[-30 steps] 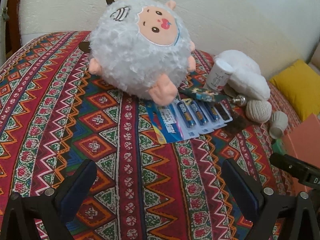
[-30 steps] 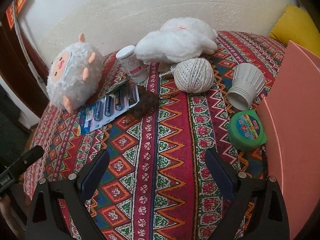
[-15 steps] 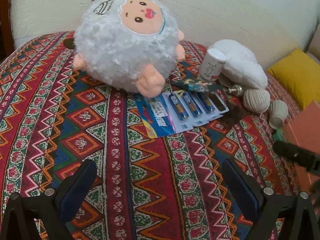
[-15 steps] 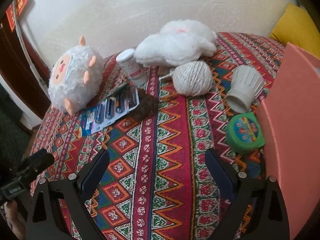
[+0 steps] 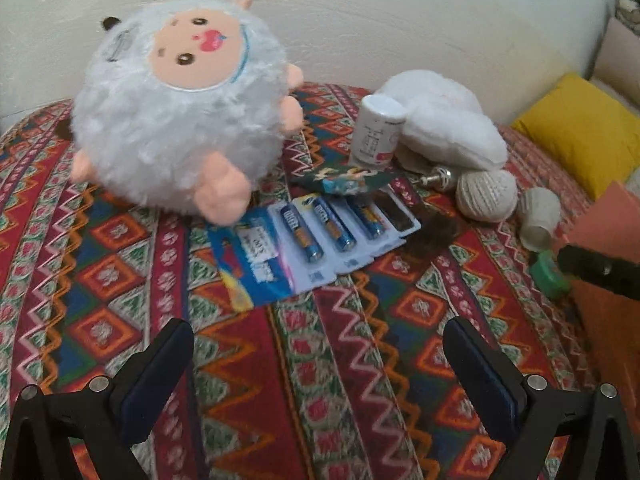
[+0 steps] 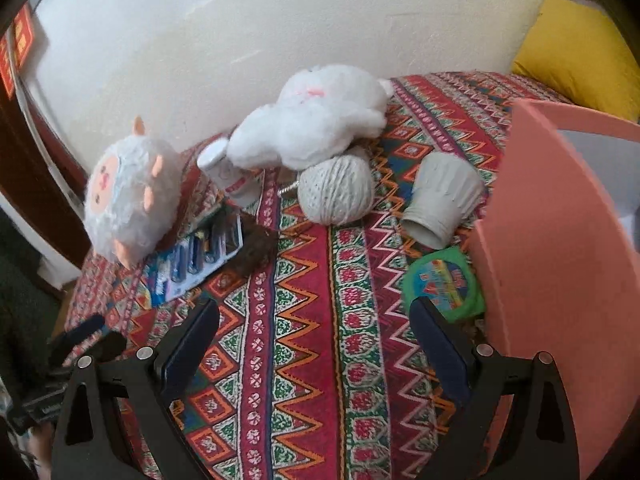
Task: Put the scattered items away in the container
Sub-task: 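Grasp the blue battery blister pack with the left tool while the right grasps the twine ball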
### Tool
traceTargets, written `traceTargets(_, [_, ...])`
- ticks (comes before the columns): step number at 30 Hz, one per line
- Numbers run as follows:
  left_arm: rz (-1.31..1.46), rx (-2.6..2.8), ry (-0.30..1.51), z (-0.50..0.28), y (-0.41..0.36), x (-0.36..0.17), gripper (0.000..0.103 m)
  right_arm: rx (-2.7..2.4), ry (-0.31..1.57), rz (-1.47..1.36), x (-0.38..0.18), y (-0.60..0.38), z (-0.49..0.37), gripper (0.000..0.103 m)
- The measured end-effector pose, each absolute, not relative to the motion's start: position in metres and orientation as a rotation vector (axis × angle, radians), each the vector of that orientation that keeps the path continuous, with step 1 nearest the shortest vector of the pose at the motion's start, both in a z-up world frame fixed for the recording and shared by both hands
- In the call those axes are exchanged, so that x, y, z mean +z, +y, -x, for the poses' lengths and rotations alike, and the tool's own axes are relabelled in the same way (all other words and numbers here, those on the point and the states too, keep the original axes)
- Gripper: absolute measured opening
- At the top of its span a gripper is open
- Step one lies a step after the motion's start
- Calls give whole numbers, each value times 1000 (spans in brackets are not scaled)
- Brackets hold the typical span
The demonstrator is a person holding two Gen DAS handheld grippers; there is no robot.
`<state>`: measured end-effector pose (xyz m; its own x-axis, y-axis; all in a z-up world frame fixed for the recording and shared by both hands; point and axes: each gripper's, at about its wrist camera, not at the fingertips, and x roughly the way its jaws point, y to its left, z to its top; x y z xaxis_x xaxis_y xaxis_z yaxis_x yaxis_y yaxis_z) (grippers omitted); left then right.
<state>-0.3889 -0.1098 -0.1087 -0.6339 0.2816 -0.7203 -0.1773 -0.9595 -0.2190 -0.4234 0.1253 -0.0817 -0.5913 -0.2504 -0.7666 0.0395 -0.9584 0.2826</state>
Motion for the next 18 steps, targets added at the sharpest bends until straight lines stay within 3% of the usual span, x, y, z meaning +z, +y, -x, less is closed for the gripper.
traceTargets(3, [1197, 2597, -138, 409, -96, -117, 103, -2665, -355, -1318, -84, 118, 443, 98])
traceTargets(10, [1147, 2552, 210, 458, -63, -127, 103, -2758, -348, -1320, -96, 117, 497, 98])
traceTargets(14, [1252, 2359, 420, 490, -48, -156, 103, -2713, -417, -1394, -121, 116, 524, 98])
traceTargets(17, [1220, 2261, 492, 499, -46, -153, 103, -2717, -340, -1383, -122, 109, 525, 101])
traceTargets(18, [1226, 2243, 499, 503, -46, -153, 103, -2718, -314, -1380, -123, 107, 525, 91])
